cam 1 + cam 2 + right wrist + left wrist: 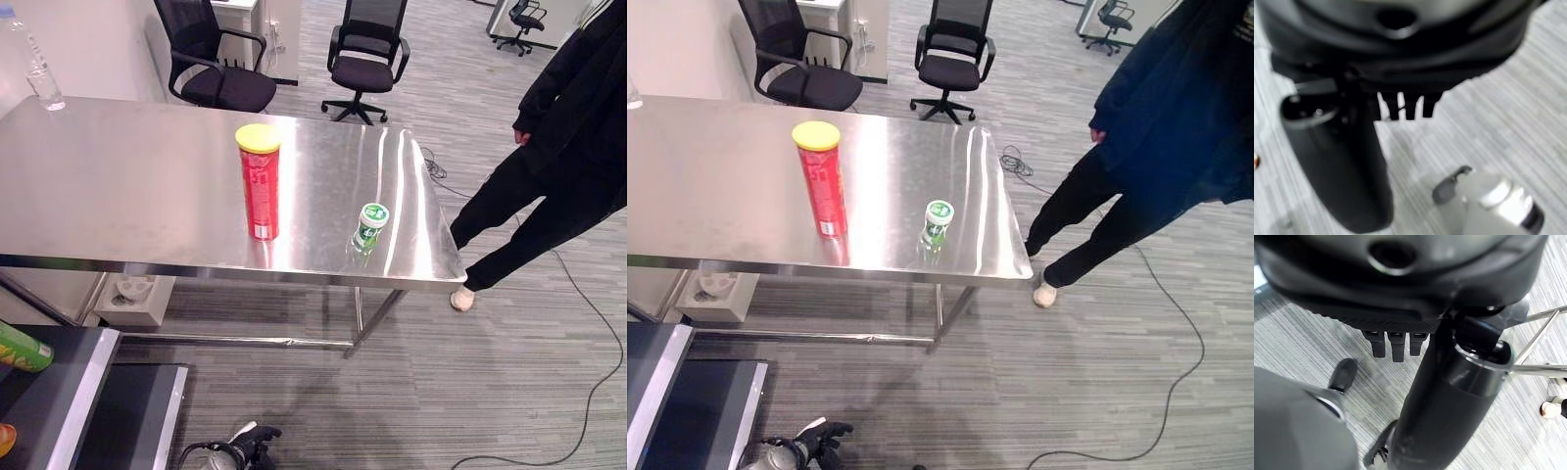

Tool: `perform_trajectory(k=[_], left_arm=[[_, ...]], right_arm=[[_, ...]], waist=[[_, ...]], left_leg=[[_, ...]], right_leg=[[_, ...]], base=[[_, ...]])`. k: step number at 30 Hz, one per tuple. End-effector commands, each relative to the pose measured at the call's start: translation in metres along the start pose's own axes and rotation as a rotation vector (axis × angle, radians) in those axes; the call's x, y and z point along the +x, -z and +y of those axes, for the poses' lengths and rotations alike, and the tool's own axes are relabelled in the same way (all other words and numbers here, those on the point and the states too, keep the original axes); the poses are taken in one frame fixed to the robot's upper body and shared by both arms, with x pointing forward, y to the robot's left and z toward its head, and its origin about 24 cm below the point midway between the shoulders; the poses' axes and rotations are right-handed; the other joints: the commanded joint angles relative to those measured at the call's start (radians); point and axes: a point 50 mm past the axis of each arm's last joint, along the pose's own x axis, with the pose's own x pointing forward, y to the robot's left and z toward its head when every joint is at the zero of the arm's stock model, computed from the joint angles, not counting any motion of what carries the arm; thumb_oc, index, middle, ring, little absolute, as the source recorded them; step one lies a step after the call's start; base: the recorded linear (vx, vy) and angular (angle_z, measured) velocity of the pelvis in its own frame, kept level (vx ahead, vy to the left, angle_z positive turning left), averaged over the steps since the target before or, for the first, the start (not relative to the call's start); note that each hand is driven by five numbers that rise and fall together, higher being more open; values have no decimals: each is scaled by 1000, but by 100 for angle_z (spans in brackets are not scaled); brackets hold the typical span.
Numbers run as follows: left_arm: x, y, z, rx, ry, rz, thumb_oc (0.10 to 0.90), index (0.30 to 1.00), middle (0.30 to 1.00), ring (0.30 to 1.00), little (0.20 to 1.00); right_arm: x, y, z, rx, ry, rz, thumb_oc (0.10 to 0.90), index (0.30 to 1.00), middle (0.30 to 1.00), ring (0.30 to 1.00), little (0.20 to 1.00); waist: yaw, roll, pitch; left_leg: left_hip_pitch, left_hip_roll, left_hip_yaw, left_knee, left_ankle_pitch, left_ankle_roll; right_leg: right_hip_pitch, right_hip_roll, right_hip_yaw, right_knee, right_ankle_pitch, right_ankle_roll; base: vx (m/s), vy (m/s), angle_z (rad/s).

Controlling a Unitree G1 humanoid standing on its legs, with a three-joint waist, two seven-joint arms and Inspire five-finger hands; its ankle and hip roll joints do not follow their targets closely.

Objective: Put the goods on the table back onto the shelves and tidy them up.

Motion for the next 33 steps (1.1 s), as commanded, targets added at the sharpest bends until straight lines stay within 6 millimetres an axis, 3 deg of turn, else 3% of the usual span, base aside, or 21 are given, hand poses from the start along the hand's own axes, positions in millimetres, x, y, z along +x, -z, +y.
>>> perform_trajectory(k=[1,6,9,10,12,13,15,16,18,19,22,23,24,25,26,27,30,33], left_arm=[[4,-13,-7,-3,36,-15,800,900,900,900,900],[0,2,3,-15,17,30,800,900,900,900,900],[-2,14,3,-38,21,64,800,900,900,900,900],[-2,13,3,-38,22,64,800,900,900,900,900],[-4,21,1,-55,24,87,800,900,900,900,900],[-4,21,1,-54,25,87,800,900,900,900,900],[-5,24,0,-67,29,95,800,900,900,900,900],[-5,24,0,-67,29,95,800,900,900,900,900],[-4,23,-1,-75,29,93,800,900,900,900,900],[-4,24,-2,-77,28,95,800,900,900,900,900],[-4,22,-4,-72,15,86,800,900,900,900,900],[-4,22,-4,-71,15,86,800,900,900,900,900],[-3,19,-6,-72,11,69,800,900,900,900,900],[-2,15,-7,-74,13,56,800,900,900,900,900],[-2,14,-7,-73,13,56,800,900,900,900,900],[-1,7,-9,-79,15,22,800,900,900,900,900],[0,4,-14,-97,21,7,800,900,900,900,900],[0,3,-16,-114,18,6,800,900,900,900,900]], right_arm=[[-9,-8,-56,20,122,-14,800,900,900,900,900],[-13,-31,-75,-47,100,-92,800,900,900,900,900],[-25,-47,-109,-38,155,-157,800,900,900,900,900],[-26,-47,-109,-38,156,-157,800,900,900,900,900],[-41,-60,-142,-17,229,-204,800,900,900,900,900],[-41,-60,-142,-17,229,-204,800,900,900,900,900],[-55,-75,-166,4,288,-270,800,900,900,900,900],[-55,-75,-167,4,289,-270,800,900,900,900,900],[-68,-109,-172,-21,303,-406,800,900,900,900,900],[-76,-130,-169,-57,299,-500,800,900,900,900,900],[-111,-189,-134,-191,238,-848,800,900,900,900,900],[-111,-188,-134,-190,239,-846,800,900,900,900,900],[-145,-219,-109,-317,252,-1066,800,900,900,900,900],[-163,-229,-99,-373,270,-1167,800,900,900,900,900],[-163,-229,-99,-373,271,-1166,800,900,900,900,900],[-204,-247,-82,-540,361,-1372,800,900,900,900,900],[-258,-264,-65,-708,577,-1623,800,900,900,900,900],[-300,-275,-27,-726,575,-1900,800,900,900,900,900]], waist=[[12,62,-51],[5,51,-48],[-7,49,-48],[-7,50,-48],[-17,48,-48],[-17,48,-48],[-27,46,-47],[-27,47,-47],[-41,46,-44],[-50,48,-40],[-71,56,-41],[-68,56,-42],[-77,65,-39],[-81,70,-38],[-80,70,-39],[-84,77,-34],[-69,81,-34],[-33,71,-28]], left_leg=[[3,3,-91,4,-32,-54],[5,11,-91,4,-27,-62],[6,13,-91,4,-25,-68],[6,14,-92,4,-25,-68],[11,17,-90,4,-28,-71],[11,17,-90,4,-28,-71],[18,20,-85,4,-29,-72],[18,20,-85,4,-29,-72],[24,24,-77,4,-31,-72],[31,24,-75,5,-36,-71],[43,28,-65,7,-45,-70],[40,29,-64,6,-40,-71],[49,30,-58,9,-48,-69],[52,29,-57,12,-52,-67],[51,29,-56,11,-51,-67],[59,25,-54,20,-65,-62],[56,24,-56,43,-81,-57],[34,20,-89,85,-88,-52]], right_leg=[[-12,120,18,25,14,17],[-21,119,16,30,20,19],[-24,118,12,34,21,19],[-24,118,12,34,20,19],[-28,118,12,36,21,20],[-28,118,12,36,21,20],[-28,118,12,38,20,21],[-28,119,12,38,20,21],[-33,118,15,45,17,22],[-29,117,16,49,11,24],[-30,117,23,54,5,26],[-34,118,24,54,9,25],[-32,119,32,60,3,26],[-31,119,34,64,-1,25],[-32,119,35,64,-1,25],[-23,118,38,73,-13,23],[-19,119,40,82,-22,17],[-19,124,49,92,-22,6]], base=[[-4,-37,-2],[-18,-50,-2],[-1,-10,-1],[0,0,0],[0,0,0],[0,0,0],[0,0,0],[12,-8,-4],[16,-3,-6],[16,7,-6],[22,15,-8],[27,19,-20],[32,18,-30],[40,23,-36],[49,25,-21],[40,17,-8],[0,0,0],[-11,-13,-1]])
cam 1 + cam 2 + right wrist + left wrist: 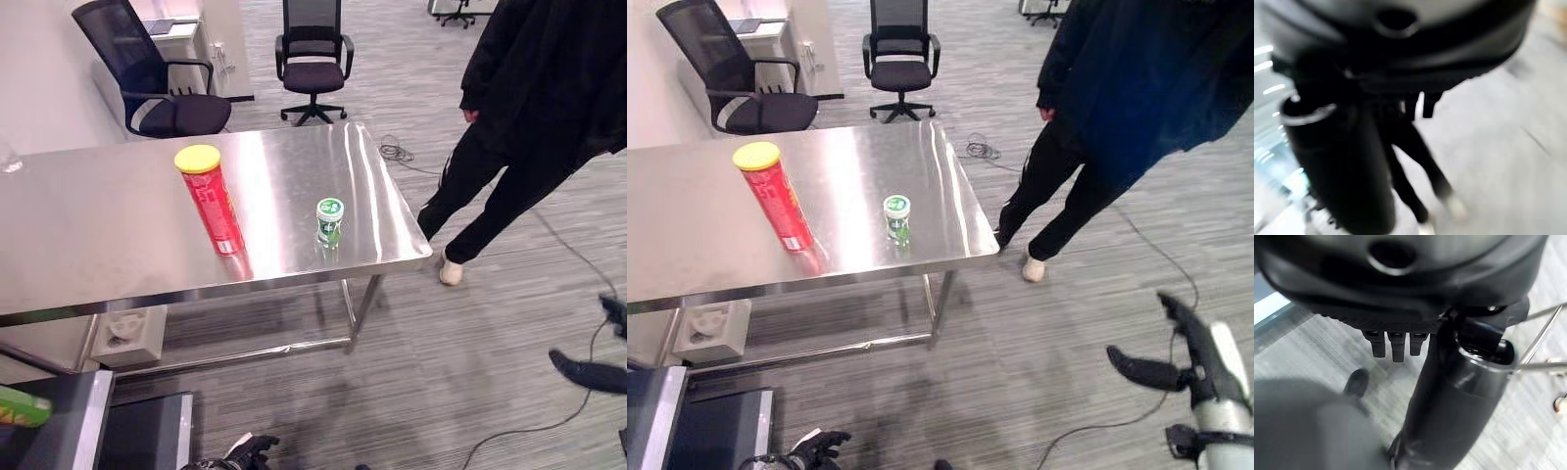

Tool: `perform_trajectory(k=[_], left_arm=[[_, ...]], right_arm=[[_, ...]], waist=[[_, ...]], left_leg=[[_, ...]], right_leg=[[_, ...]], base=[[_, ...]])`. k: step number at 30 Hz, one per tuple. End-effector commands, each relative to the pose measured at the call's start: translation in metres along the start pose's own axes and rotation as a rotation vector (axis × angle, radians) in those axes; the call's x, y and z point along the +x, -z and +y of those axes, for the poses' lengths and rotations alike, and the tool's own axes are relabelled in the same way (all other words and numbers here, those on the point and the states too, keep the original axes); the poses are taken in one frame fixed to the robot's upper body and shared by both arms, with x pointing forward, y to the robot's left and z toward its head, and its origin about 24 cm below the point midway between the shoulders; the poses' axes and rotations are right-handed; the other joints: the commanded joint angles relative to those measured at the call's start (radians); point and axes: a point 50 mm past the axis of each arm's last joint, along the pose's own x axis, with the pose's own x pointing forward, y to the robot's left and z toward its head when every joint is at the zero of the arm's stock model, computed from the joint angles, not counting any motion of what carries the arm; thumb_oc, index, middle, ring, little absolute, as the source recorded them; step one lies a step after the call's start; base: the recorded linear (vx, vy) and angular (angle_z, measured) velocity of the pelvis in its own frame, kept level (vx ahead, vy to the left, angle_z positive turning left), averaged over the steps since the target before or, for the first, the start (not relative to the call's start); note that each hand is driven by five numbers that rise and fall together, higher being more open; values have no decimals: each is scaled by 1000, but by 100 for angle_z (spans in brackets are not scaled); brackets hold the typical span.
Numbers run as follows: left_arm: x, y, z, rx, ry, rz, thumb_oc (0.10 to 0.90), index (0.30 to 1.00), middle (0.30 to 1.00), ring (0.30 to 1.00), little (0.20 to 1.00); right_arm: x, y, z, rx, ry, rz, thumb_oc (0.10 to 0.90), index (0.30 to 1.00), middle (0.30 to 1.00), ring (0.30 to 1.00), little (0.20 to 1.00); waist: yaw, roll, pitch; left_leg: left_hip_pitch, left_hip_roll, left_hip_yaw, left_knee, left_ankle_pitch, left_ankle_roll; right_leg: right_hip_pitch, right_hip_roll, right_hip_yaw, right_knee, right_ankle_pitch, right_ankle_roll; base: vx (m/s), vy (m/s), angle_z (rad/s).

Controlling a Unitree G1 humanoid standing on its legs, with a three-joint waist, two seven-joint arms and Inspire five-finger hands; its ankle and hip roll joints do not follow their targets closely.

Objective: Put the goods on the table back onto the shelves and tidy them up.

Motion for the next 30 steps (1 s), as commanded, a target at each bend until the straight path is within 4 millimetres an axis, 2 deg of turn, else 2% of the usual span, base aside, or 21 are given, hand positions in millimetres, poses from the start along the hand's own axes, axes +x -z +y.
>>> perform_trajectory(k=[1,3,4,5,6,7,10,14,15,16,22,30], left_arm=[[7,-21,5,42,0,-14,800,900,900,900,900],[8,-29,5,64,-5,-45,800,900,900,900,900],[8,-30,6,64,-7,-47,800,900,900,900,900],[10,-37,3,104,5,-71,800,900,900,900,900],[10,-38,3,111,4,-72,800,900,900,900,900],[10,-38,3,109,4,-72,800,900,900,900,900],[9,-30,2,107,3,-42,800,900,900,900,900],[8,-25,2,118,5,-24,800,900,900,900,900],[8,-25,3,115,3,-24,800,900,900,900,900],[8,-24,2,130,6,-21,800,900,900,900,900],[9,-27,3,141,-5,-24,800,900,900,900,900],[9,-26,1,150,-2,-22,800,900,900,900,900]], right_arm=[[32,-60,-59,-79,348,-325,800,900,900,900,900],[40,-89,-56,-43,347,-465,800,900,900,900,900],[41,-90,-55,-42,348,-466,800,900,900,900,900],[47,-101,-52,-91,330,-506,800,900,900,900,900],[50,-104,-50,-132,325,-515,800,900,900,900,900],[51,-105,-50,-134,325,-517,800,900,900,900,900],[63,-115,-28,-110,213,-551,800,900,900,900,900],[79,-126,-2,-66,110,-569,800,900,900,900,900],[80,-127,-1,-65,108,-572,800,900,900,900,900],[86,-131,10,-11,69,-570,800,900,900,900,900],[104,-137,26,41,54,-531,800,900,900,900,900],[110,-137,36,117,36,-501,800,900,900,900,900]], waist=[[85,-15,-43],[124,-23,-33],[120,-24,-32],[159,-33,-25],[157,-34,-27],[151,-34,-28],[179,-27,-62],[192,-25,-74],[189,-25,-74],[197,-26,-77],[215,-28,-83],[222,-28,-89]], left_leg=[[-15,12,-148,95,-82,-38],[-48,-1,-239,109,-73,-42],[-53,-1,-241,109,-65,-42],[-92,-3,-297,94,-44,-54],[-100,-5,-308,88,-30,-54],[-101,-7,-312,86,-27,-54],[-54,-16,-313,6,-6,-54],[-40,-19,-317,3,-10,-55],[-40,-19,-316,3,-10,-55],[-35,-21,-315,3,-13,-53],[-30,-27,-319,3,-18,-50],[-27,-31,-323,3,-23,-48]], right_leg=[[-31,115,-5,100,-17,5],[-29,110,-8,101,-19,4],[-32,109,-10,101,-14,3],[-25,92,-30,100,-8,9],[-20,86,-44,96,-8,9],[-20,85,-48,94,-8,9],[-2,83,-78,79,-12,10],[5,79,-89,66,-9,8],[5,79,-88,65,-8,8],[9,76,-91,56,-1,9],[14,67,-99,45,9,13],[18,61,-103,41,13,15]], base=[[-9,-22,-7],[-13,-9,-10],[-46,4,-6],[0,0,0],[-9,22,12],[59,55,50],[104,74,55],[37,50,11],[31,48,10],[19,30,9],[26,50,-2],[14,20,-1]])
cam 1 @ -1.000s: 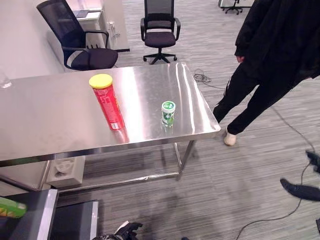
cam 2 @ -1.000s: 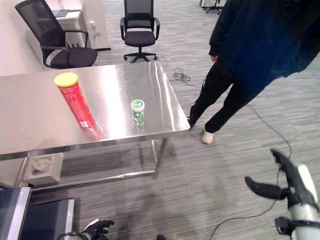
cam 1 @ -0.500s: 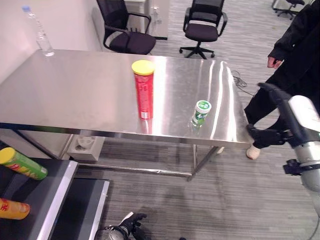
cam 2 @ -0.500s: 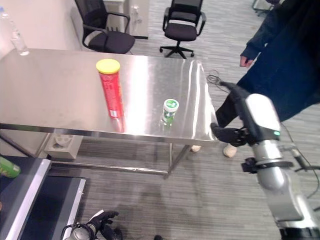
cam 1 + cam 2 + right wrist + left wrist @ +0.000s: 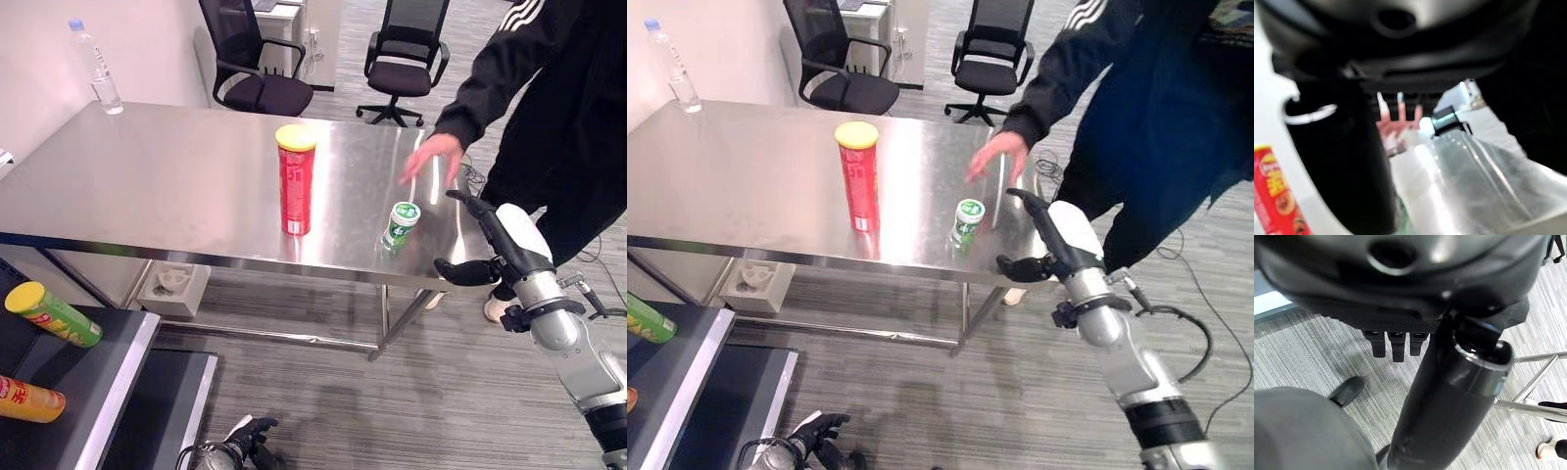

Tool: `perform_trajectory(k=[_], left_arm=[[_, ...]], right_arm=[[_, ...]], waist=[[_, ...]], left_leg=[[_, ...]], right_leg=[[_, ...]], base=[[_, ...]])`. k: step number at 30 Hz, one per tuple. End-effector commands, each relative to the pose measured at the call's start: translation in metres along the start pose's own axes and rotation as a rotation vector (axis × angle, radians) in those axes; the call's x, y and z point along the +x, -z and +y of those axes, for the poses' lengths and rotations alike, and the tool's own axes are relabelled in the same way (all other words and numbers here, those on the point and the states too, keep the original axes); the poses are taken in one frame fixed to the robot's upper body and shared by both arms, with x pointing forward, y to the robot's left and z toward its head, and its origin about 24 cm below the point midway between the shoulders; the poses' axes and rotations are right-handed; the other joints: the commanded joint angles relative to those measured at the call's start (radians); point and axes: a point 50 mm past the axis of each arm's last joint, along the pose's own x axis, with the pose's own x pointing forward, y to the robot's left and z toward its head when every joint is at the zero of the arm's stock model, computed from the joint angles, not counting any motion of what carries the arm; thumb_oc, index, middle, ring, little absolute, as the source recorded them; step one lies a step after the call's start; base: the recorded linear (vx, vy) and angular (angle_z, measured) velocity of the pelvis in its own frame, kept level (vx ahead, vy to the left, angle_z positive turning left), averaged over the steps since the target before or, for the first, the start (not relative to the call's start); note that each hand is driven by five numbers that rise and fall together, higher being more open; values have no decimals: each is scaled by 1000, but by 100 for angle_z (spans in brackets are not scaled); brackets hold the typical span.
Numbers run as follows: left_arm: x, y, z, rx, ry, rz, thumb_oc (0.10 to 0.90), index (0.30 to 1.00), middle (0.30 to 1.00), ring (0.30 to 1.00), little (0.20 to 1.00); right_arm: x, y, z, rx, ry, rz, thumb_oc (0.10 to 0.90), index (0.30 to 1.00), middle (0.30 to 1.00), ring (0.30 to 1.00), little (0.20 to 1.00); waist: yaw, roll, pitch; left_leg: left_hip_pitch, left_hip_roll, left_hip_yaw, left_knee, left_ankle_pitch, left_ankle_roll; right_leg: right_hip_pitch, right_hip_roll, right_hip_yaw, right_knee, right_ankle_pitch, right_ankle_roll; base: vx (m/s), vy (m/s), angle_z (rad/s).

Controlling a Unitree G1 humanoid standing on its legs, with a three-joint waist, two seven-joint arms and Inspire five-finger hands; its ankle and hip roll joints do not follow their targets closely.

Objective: Put the goods on the table back onto the shelves and tidy them up.

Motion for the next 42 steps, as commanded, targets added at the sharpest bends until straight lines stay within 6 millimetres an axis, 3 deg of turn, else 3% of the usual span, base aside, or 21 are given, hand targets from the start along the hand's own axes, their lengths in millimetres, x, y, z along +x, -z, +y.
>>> perform_trajectory(k=[1,10,15,22,31,33,34,35,36,38,42], left_arm=[[3,-3,-23,79,76,32,800,900,900,900,900],[3,-1,-27,70,82,33,800,900,900,900,900],[3,-2,-30,67,89,42,800,900,900,900,900],[3,-3,-32,63,93,31,800,900,900,900,900],[2,-3,-33,61,92,22,800,900,900,900,900],[3,-7,-33,67,88,7,800,900,900,900,900],[4,-10,-33,74,87,-2,800,900,900,900,900],[4,-10,-32,74,86,-3,800,900,900,900,900],[4,-11,-30,75,75,-5,800,900,900,900,900],[4,-8,-27,92,72,5,800,900,900,900,900],[4,-8,-25,110,70,2,800,900,900,900,900]], right_arm=[[24,-21,-46,16,222,-108,800,900,900,900,900],[0,-24,-58,44,285,-142,800,900,900,900,900],[-27,-5,-57,81,332,-15,800,900,900,900,900],[-51,4,-63,77,409,49,800,900,900,900,900],[-55,15,-56,189,448,92,800,900,900,900,900],[-52,17,-51,239,457,100,800,900,900,900,900],[-48,18,-44,295,472,103,800,900,900,900,900],[-48,18,-44,296,473,103,800,900,900,900,900],[-42,13,-38,356,478,85,800,900,900,900,900],[-39,7,-34,400,473,58,800,900,900,900,900],[-36,4,-37,390,476,44,800,900,900,900,900]], waist=[[42,32,-102],[29,33,-108],[9,34,-103],[-8,42,-96],[-8,51,-88],[-5,59,-77],[-1,71,-61],[-1,71,-61],[-11,77,-31],[-23,98,-5],[-25,103,-6]], left_leg=[[-10,-7,-33,10,-46,-60],[-2,-6,-31,10,-55,-58],[1,-6,-27,10,-61,-55],[0,-7,-25,10,-68,-48],[-1,-11,-21,10,-75,-40],[-2,-13,-21,10,-80,-28],[-2,-18,-23,10,-81,-14],[-3,-19,-22,10,-81,-13],[16,-30,-22,10,-85,3],[27,-15,-25,10,-72,7],[36,-3,-24,10,-83,-7]], right_leg=[[-10,83,-18,33,-6,16],[-9,82,-16,30,-6,19],[-13,84,-8,30,-4,19],[-23,86,6,30,-3,21],[-33,79,12,41,-10,29],[-54,70,13,94,-23,32],[-105,65,5,209,-34,39],[-113,64,6,222,-40,40],[-207,48,8,413,32,68],[-322,56,23,581,83,63],[-365,27,18,559,48,48]], base=[[0,0,0],[4,1,1],[7,-5,-3],[12,-4,-8],[23,17,-5],[-9,79,-1],[-29,88,-4],[-41,143,-15],[-61,99,-23],[10,79,-35],[123,-66,6]])
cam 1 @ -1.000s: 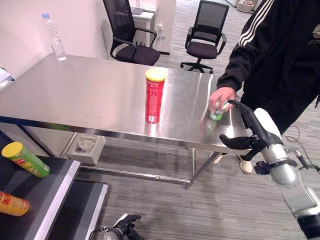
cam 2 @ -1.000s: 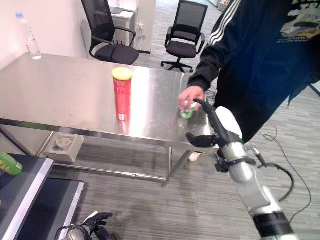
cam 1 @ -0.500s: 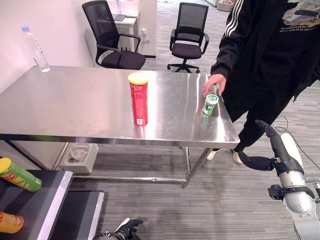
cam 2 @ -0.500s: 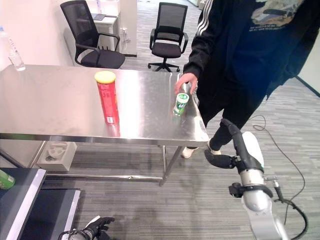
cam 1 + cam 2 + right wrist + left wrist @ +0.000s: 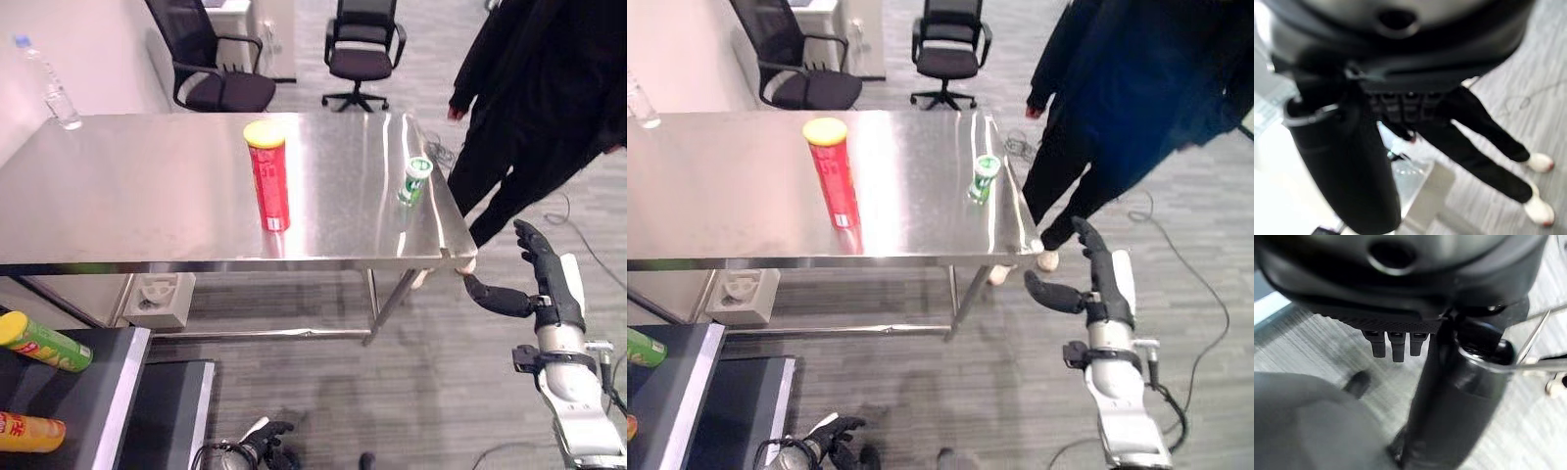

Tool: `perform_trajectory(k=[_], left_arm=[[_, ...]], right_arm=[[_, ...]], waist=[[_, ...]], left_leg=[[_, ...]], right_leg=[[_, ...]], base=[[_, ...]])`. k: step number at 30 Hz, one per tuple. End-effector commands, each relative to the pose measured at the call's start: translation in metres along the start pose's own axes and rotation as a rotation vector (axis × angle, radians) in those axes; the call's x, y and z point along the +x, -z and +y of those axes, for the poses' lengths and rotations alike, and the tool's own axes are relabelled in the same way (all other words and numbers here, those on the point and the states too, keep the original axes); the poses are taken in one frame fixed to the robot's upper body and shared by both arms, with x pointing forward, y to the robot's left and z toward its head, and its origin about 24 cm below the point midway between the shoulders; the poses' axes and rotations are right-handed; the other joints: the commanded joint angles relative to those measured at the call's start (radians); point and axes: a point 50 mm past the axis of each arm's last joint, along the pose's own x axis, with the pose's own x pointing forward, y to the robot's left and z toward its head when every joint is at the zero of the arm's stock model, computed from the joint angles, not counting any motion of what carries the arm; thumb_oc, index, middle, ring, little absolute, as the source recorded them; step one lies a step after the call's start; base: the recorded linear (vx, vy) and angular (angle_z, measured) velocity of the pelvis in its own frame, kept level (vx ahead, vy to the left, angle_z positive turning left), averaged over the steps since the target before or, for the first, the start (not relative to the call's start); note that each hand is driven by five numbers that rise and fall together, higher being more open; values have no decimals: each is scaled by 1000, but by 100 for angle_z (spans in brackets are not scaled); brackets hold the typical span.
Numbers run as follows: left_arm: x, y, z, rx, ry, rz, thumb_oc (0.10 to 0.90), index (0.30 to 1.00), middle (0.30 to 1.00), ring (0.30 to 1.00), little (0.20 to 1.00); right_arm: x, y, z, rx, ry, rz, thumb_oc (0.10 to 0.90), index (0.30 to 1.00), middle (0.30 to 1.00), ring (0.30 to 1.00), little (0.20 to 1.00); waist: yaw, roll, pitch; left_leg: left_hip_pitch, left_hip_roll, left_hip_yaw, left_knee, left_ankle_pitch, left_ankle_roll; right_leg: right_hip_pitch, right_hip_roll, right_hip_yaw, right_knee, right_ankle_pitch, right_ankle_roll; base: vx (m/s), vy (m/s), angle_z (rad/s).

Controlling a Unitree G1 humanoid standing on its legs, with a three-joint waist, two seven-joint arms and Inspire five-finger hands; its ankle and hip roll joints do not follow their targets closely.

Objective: Put the goods on the table back onto the shelves and tidy them up.

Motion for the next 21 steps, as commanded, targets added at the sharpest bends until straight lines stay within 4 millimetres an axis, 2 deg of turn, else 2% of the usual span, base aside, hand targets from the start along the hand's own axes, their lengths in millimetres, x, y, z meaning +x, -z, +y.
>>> perform_trajectory(k=[1,2,4,5,7,9,10,11,12,13,14,15,18,19,21], left_arm=[[1,1,-6,77,24,13,800,900,900,900,900],[1,-2,-6,108,30,0,800,900,900,900,900],[3,-9,-2,154,29,-27,800,900,900,900,900],[3,-8,2,154,7,-20,800,900,900,900,900],[2,-8,2,156,8,-19,800,900,900,900,900],[2,-3,4,109,-26,1,800,900,900,900,900],[2,-3,4,109,-26,3,800,900,900,900,900],[3,-10,-1,151,-8,-28,800,900,900,900,900],[3,-10,-2,152,-7,-28,800,900,900,900,900],[4,-15,-9,221,28,-49,800,900,900,900,900],[4,-15,-9,224,29,-49,800,900,900,900,900],[4,-18,-13,244,43,-58,800,900,900,900,900],[5,-19,-12,223,31,-54,800,900,900,900,900],[5,-18,-12,216,29,-49,800,900,900,900,900],[4,-15,-13,180,24,-36,800,900,900,900,900]], right_arm=[[29,-59,-44,16,212,-298,800,900,900,900,900],[30,-60,-51,7,241,-300,800,900,900,900,900],[32,-64,-61,3,286,-316,800,900,900,900,900],[30,-65,-67,-22,314,-326,800,900,900,900,900],[29,-65,-67,-23,315,-324,800,900,900,900,900],[25,-66,-61,-53,301,-329,800,900,900,900,900],[25,-66,-60,-54,300,-328,800,900,900,900,900],[19,-70,-64,-67,319,-352,800,900,900,900,900],[18,-70,-64,-67,319,-350,800,900,900,900,900],[14,-73,-67,-58,355,-373,800,900,900,900,900],[13,-72,-68,-59,357,-371,800,900,900,900,900],[6,-70,-69,-17,377,-371,800,900,900,900,900],[0,-74,-69,31,362,-404,800,900,900,900,900],[-1,-75,-69,52,349,-414,800,900,900,900,900],[-5,-77,-70,89,315,-436,800,900,900,900,900]], waist=[[20,11,-56],[7,3,-55],[-17,5,-48],[-22,-4,-56],[-23,-6,-54],[-15,-21,-80],[-15,-20,-80],[-16,-16,-87],[-16,-16,-88],[-18,-13,-97],[-18,-12,-98],[-24,-5,-102],[-27,-3,-104],[-32,-2,-106],[-41,-4,-104]], left_leg=[[40,-21,-48,9,-79,-79],[47,-26,-60,9,-89,-90],[68,-19,-90,9,-116,-106],[82,-11,-107,9,-141,-119],[85,-13,-109,9,-141,-119],[111,17,-108,9,-147,-136],[112,20,-108,9,-148,-138],[111,62,-116,9,-134,-154],[111,63,-117,9,-134,-154],[106,93,-120,9,-120,-167],[106,97,-124,9,-120,-169],[94,129,-137,9,-97,-191],[70,168,-132,9,-68,-221],[59,181,-126,9,-56,-231],[41,206,-67,9,-32,-234]], right_leg=[[-16,-10,-9,-124,74,14],[-28,-10,18,-223,78,23],[-16,-12,78,-423,147,55],[1,-26,119,-516,172,73],[14,-30,116,-534,180,74],[39,-29,123,-509,197,75],[38,-26,122,-505,194,73],[52,-3,121,-480,169,60],[52,-2,119,-479,168,59],[74,14,105,-480,150,46],[76,16,101,-480,150,44],[99,37,77,-481,127,26],[123,54,38,-493,106,9],[134,55,15,-499,99,3],[154,49,-18,-502,84,0]], base=[[210,-199,14],[297,-275,9],[262,-242,16],[195,-200,27],[127,-163,51],[177,-266,67],[151,-296,26],[91,-205,10],[148,-351,9],[66,-160,15],[108,-310,33],[63,-227,43],[53,-216,51],[33,-120,36],[33,-85,55]])
